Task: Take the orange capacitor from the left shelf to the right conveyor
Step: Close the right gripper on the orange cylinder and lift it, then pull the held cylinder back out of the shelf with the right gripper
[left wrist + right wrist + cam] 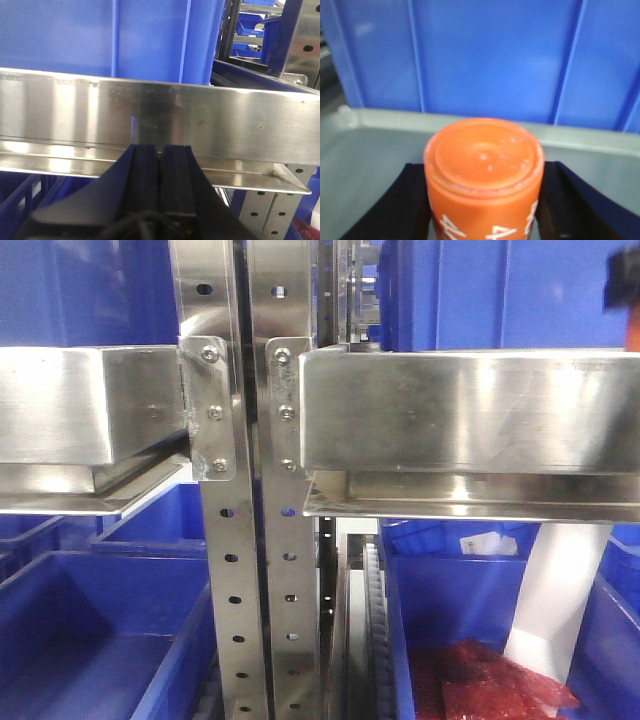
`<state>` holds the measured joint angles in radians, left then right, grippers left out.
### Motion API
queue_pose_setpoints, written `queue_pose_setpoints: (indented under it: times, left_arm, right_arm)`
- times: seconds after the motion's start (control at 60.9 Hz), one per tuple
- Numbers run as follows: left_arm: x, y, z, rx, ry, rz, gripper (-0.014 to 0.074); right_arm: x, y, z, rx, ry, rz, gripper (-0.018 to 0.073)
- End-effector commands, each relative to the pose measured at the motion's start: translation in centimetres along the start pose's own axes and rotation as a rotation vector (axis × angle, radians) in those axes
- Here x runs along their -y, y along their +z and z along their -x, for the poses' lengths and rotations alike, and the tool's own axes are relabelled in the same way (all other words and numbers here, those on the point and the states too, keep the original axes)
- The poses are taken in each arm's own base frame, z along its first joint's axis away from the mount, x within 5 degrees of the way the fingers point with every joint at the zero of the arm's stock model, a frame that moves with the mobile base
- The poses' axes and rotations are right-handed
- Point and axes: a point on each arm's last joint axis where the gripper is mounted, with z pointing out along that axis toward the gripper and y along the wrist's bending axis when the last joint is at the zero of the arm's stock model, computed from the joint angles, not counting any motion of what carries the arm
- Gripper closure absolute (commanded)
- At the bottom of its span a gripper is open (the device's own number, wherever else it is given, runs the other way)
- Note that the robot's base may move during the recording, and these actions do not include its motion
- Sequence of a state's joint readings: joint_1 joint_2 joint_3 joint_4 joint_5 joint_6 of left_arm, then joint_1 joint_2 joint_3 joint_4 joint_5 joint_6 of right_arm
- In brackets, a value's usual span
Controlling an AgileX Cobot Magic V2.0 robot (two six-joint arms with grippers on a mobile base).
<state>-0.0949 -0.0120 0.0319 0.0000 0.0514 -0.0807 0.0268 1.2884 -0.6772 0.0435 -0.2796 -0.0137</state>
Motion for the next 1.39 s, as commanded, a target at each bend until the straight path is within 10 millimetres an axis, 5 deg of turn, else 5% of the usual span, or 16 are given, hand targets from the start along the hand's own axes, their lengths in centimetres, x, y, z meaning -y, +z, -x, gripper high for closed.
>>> queue_pose_setpoints:
  times: [0.0,0.164,0.377,0.788,1.034,1.378]
  left_arm:
    - [0.1,-0.2,1.1,0.112,0.000,-0.017,0.0701]
    - [0.1,-0.2,1.1,0.112,0.000,-0.017,0.0701]
    - [0.1,-0.2,1.1,0.112,0.000,-0.017,0.0701]
    - [0.1,-0.2,1.1,0.112,0.000,-0.017,0.0701]
    - [0.1,-0.2,1.1,0.112,0.000,-0.017,0.0701]
    - [0.1,-0.2,1.1,0.112,0.000,-0.017,0.0701]
  right_arm:
    - [0.0,-2.5,4.7,0.159,-0.026,0.004,0.0463]
    - [-0.1,-7.1,7.4,0.142,-0.052,0.006,0.0463]
    - [-0.2,-14.6,7.7,0.105,-0.053,0.014,0.0463]
    - [-0.1,-25.2,2.8,0.167,-0.045,0.062,0.0463]
    - [0.2,-28.9,1.1,0.230,-0.043,0.064,0.0463]
    - [0.2,-29.4,0.9,0.244,-0.043,0.063,0.0463]
